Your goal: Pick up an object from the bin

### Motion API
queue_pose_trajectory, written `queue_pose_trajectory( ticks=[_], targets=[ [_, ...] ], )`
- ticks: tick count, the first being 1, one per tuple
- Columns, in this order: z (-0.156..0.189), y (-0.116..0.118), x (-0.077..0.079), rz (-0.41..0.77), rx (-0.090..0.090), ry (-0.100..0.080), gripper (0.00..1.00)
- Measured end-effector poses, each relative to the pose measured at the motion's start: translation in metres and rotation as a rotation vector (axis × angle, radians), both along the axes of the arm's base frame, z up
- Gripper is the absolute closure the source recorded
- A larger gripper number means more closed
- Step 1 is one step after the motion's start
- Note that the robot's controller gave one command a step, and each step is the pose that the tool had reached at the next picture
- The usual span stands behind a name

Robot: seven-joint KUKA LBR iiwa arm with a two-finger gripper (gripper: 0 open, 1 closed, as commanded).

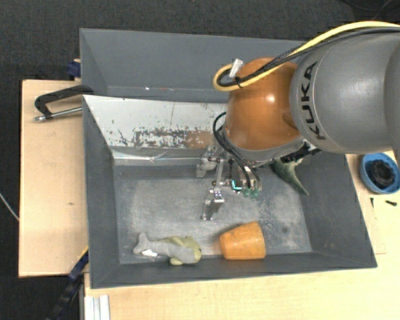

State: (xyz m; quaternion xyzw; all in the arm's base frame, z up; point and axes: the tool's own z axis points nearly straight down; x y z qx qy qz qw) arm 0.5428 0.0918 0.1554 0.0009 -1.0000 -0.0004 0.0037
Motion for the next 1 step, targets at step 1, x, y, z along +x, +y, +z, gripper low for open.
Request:
queue_pose_trajectory(
  ticks=[1],
  targets=[
    [-0.0363, -0.047, -0.0399, 0.254, 0.004, -0.013, 0.0]
  ],
)
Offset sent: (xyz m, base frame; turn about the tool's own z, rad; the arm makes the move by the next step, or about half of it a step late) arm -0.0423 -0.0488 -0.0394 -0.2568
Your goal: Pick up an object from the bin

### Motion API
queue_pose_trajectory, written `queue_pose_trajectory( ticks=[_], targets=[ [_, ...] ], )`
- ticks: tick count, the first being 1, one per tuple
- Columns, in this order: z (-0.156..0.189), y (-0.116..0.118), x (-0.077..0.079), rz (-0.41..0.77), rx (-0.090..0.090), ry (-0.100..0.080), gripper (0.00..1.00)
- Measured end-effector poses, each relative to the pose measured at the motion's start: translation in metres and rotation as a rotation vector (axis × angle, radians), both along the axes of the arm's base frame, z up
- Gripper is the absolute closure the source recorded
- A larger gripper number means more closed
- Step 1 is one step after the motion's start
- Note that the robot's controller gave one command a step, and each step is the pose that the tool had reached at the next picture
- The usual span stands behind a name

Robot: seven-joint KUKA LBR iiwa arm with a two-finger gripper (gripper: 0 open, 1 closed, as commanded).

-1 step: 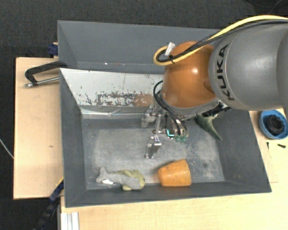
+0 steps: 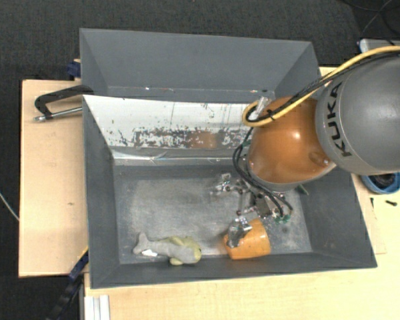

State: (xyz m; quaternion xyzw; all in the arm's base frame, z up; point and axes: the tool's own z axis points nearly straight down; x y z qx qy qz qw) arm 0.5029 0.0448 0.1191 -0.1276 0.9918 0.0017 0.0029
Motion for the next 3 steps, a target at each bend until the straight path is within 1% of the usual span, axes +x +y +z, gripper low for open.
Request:
queue_pose_trajectory(
  ticks=[1, 2, 3],
  targets=[
    [-0.012, 0.001, 0.004, 0.07, 0.004, -0.013, 0.0],
    [-0.047, -0.077, 0.015, 0.109, -0.003, -0.002, 0.0],
    [-0.046, -0.073, 0.016, 0.113, -0.003, -0.004, 1.0]
  ],
)
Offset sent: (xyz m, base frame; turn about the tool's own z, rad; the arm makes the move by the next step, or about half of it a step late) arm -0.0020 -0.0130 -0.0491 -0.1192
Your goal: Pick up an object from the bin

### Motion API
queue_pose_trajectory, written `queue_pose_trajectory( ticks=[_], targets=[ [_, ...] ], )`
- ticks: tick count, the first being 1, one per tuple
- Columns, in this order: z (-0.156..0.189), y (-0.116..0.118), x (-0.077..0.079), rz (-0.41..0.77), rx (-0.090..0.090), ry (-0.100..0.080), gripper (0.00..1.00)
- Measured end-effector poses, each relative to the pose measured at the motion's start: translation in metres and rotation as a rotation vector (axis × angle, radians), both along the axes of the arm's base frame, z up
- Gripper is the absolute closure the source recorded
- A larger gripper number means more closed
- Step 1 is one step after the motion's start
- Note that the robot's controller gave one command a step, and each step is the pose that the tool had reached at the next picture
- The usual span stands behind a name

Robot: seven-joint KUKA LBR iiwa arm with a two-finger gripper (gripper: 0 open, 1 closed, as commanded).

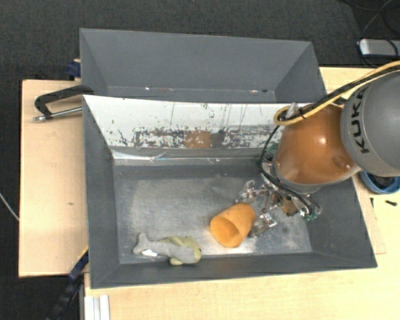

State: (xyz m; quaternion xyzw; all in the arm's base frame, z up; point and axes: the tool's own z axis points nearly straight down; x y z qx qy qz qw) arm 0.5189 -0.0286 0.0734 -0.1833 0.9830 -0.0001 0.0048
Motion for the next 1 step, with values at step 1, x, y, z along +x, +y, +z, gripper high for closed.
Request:
queue_pose_trajectory(
  ticks=[1],
  targets=[
    [0.1506, -0.0066, 0.035, 0.236, -0.004, -0.005, 1.0]
  ],
)
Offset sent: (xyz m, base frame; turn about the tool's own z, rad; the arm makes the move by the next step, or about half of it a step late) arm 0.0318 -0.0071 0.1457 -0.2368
